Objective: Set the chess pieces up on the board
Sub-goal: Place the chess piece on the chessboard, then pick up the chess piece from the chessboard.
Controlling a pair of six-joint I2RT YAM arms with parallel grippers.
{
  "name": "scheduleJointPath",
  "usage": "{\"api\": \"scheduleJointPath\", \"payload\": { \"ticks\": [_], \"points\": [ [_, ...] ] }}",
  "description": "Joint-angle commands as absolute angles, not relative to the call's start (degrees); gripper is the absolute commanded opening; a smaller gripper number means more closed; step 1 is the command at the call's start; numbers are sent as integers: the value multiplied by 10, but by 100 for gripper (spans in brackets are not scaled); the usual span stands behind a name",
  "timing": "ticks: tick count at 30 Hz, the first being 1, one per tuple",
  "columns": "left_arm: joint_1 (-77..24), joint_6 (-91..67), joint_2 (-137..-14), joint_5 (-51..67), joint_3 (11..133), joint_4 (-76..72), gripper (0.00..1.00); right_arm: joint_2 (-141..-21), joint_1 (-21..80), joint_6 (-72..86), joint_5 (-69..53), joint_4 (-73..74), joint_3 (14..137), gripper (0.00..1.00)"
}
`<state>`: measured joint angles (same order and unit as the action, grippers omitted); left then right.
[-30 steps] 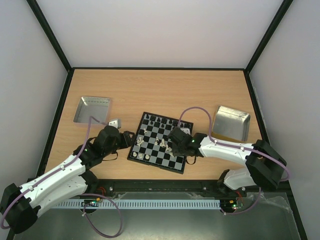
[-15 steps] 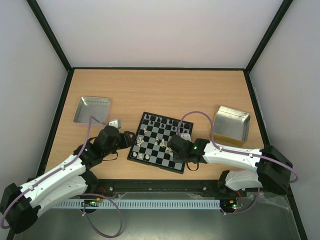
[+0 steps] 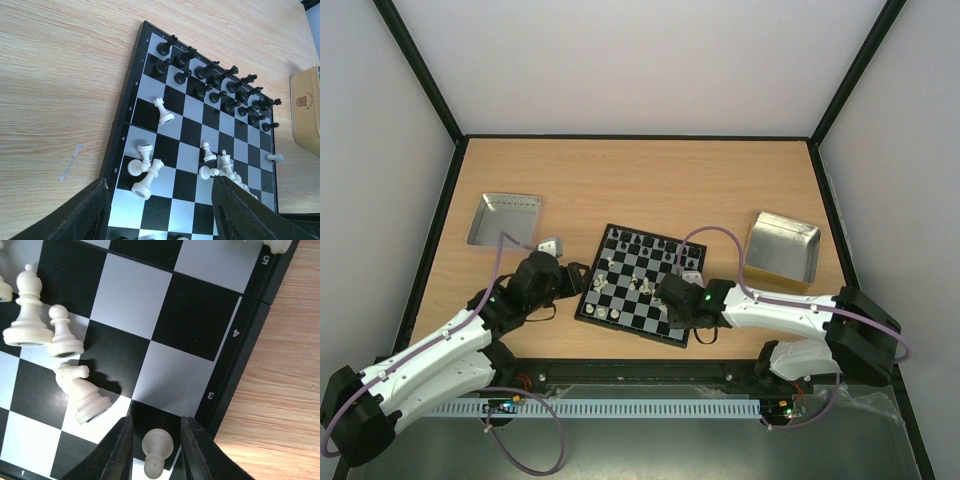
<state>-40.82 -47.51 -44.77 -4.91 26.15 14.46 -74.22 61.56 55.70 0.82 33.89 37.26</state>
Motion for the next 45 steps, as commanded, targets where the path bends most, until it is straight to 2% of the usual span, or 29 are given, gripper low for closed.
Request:
{"api": "scheduleJointPath", "payload": {
  "ticks": [1, 9, 12, 16, 20, 25, 31, 34, 41, 45],
  "points": [
    [-405, -470, -446, -46, 254, 136, 58, -721, 620, 561, 14, 354, 378, 28],
    [-404, -471, -436, -49, 259, 141, 59, -660, 618, 581, 128, 380, 430, 36],
    [-404, -471, -431, -43, 263, 141, 60, -674, 617, 545, 122, 358, 442, 38],
    [-404, -467, -426, -36, 274, 147, 61, -706, 616, 467, 49, 343, 460, 38],
    [-405, -469, -420, -33, 272, 148, 62, -732, 616, 419, 6, 357, 458, 37],
    [-404, -475, -414, -28, 265, 144, 62, -764, 616, 388, -10, 377, 467, 31],
    [-404, -475, -419, -30, 268, 144, 62, -796, 617, 372, -17, 375, 473, 30],
    [-404, -473, -423, -29, 268, 139, 62, -813, 618, 371, -16, 381, 474, 24],
    [-404, -476, -423, -22, 261, 134, 62, -829, 617, 373, -14, 365, 473, 24],
    [-404, -474, -418, -25, 262, 136, 62, -837, 617, 371, -1, 366, 474, 27]
  ]
}}
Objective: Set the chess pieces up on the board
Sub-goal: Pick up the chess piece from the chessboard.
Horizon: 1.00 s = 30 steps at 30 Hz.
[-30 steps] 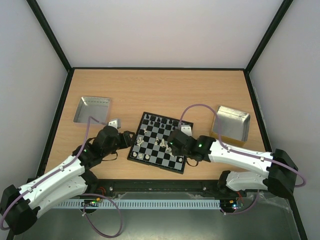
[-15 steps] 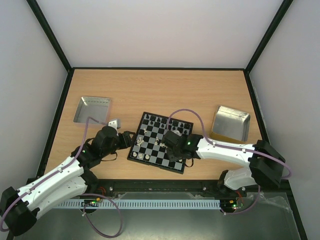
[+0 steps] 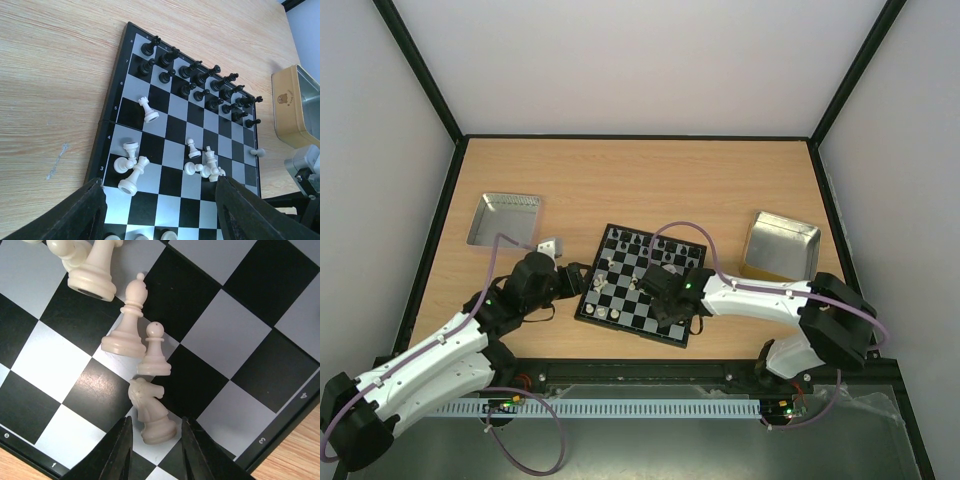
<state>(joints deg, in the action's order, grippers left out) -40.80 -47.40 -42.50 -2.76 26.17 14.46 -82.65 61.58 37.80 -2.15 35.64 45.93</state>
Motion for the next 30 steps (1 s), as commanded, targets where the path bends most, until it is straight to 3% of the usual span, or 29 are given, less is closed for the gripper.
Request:
{"api": "scheduleJointPath", "payload": {
  "ticks": [1, 8, 15, 18, 25, 30],
  "points": [
    [-404, -474, -418, -25, 263, 136, 62, -839, 618, 370, 2, 367, 474, 28],
    [-404, -471, -418, -26, 271, 142, 62, -856, 617, 352, -4, 356, 477, 25],
    [-404, -471, -419, -9, 278, 144, 65, -835, 617, 333, -31, 312, 462, 12],
    [-404, -474, -422, 10, 282, 138, 66, -807, 617, 326, -31, 300, 455, 11],
    [-404, -463, -433, 112, 311, 96, 83, -674, 617, 289, -14, 240, 442, 11],
    [-404, -474, -442, 223, 340, 30, 89, -595, 617, 241, 1, 182, 452, 10]
  ]
}}
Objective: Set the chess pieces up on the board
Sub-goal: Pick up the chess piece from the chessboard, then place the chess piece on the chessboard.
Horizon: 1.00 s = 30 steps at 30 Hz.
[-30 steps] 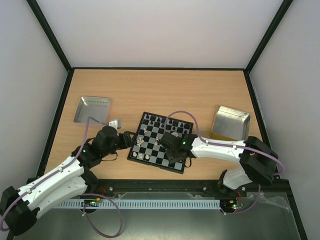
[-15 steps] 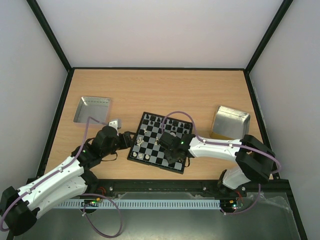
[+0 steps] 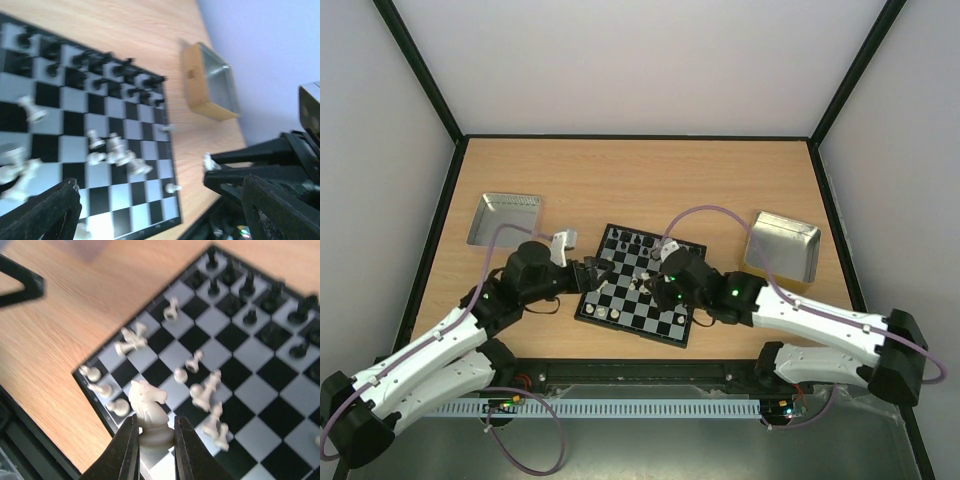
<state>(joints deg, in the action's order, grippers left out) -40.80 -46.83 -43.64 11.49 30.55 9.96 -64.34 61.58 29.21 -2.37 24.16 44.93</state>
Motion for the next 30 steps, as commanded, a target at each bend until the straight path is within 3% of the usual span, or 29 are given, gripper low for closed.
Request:
{"api": "scheduleJointPath", "payload": {
  "ticks": [1, 5, 10, 14, 21, 25, 30],
  "points": [
    [-404, -482, -445, 244, 346, 16, 90, -580, 618, 233, 4, 172, 456, 10],
    [-404, -543, -449, 287, 358, -48, 90, -528, 617, 192, -2, 109, 448, 10],
    [-405, -586, -466, 292, 369, -85, 83, -479, 617, 143, -20, 48, 424, 10],
    [-405, -619, -472, 304, 362, -131, 78, -471, 617, 109, -30, 27, 417, 10],
    [-405, -627, -493, 333, 362, -169, 78, -485, 617, 90, -54, 33, 424, 10],
    [-406, -628, -511, 345, 369, -160, 59, -494, 618, 92, -63, 38, 424, 10],
    [-408, -626, -527, 346, 373, -157, 48, -513, 617, 93, -68, 51, 426, 10]
  ]
}}
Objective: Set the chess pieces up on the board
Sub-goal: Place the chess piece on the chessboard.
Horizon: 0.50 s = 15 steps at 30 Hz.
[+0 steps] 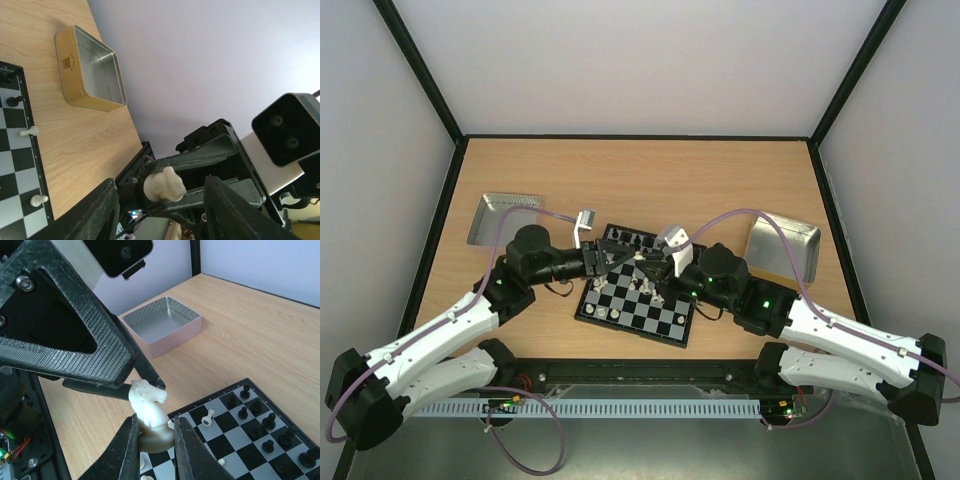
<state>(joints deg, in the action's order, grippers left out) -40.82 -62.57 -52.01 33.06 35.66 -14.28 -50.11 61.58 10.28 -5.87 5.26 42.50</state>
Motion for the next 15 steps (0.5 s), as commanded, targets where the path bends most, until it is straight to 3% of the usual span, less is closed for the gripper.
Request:
{"api": "scheduleJointPath", "payload": {
  "ticks": [1, 5, 12, 15],
  "points": [
    [-409, -626, -531, 346, 373, -157, 46, -516, 617, 93, -70, 52, 426, 10],
    [-410, -623, -548, 354, 371, -151, 36, -521, 617, 92, -74, 53, 425, 10],
    [-424, -600, -558, 354, 383, -130, 4, -528, 618, 94, -73, 55, 426, 11],
    [-425, -586, -555, 343, 388, -113, 2, -534, 617, 101, -67, 63, 431, 15]
  ]
}}
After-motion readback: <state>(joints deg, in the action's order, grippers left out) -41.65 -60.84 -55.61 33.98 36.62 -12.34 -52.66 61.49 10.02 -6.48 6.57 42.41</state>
